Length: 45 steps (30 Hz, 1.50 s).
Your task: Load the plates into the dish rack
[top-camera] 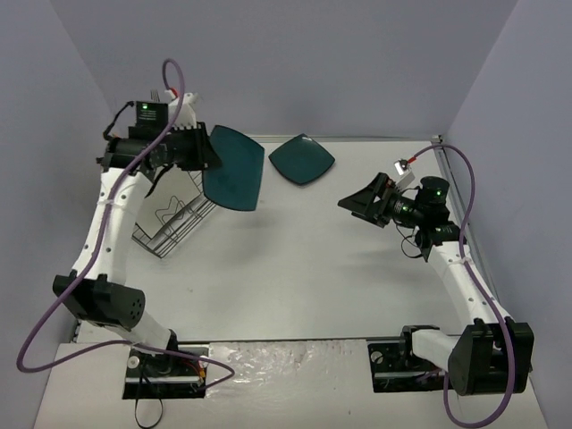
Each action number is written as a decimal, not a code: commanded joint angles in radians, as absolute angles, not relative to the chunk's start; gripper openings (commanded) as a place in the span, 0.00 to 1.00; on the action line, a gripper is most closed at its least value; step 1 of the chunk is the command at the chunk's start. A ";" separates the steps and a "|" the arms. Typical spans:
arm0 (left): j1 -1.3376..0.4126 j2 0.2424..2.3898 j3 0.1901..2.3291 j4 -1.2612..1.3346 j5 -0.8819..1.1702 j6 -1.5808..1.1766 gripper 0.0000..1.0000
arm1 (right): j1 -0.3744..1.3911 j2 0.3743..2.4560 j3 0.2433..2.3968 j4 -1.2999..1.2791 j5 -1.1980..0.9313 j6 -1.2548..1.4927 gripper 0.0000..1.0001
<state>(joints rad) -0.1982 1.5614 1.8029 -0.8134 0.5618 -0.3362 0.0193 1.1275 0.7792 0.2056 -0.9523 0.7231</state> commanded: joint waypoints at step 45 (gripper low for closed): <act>0.040 1.697 1.873 -0.964 0.204 0.731 0.00 | 0.005 1.233 0.807 0.212 -0.904 0.636 1.00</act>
<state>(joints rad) 0.0387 1.7516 1.8489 -1.0361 0.1729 0.7048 0.0116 1.2330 0.7792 0.1673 -0.9047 0.6495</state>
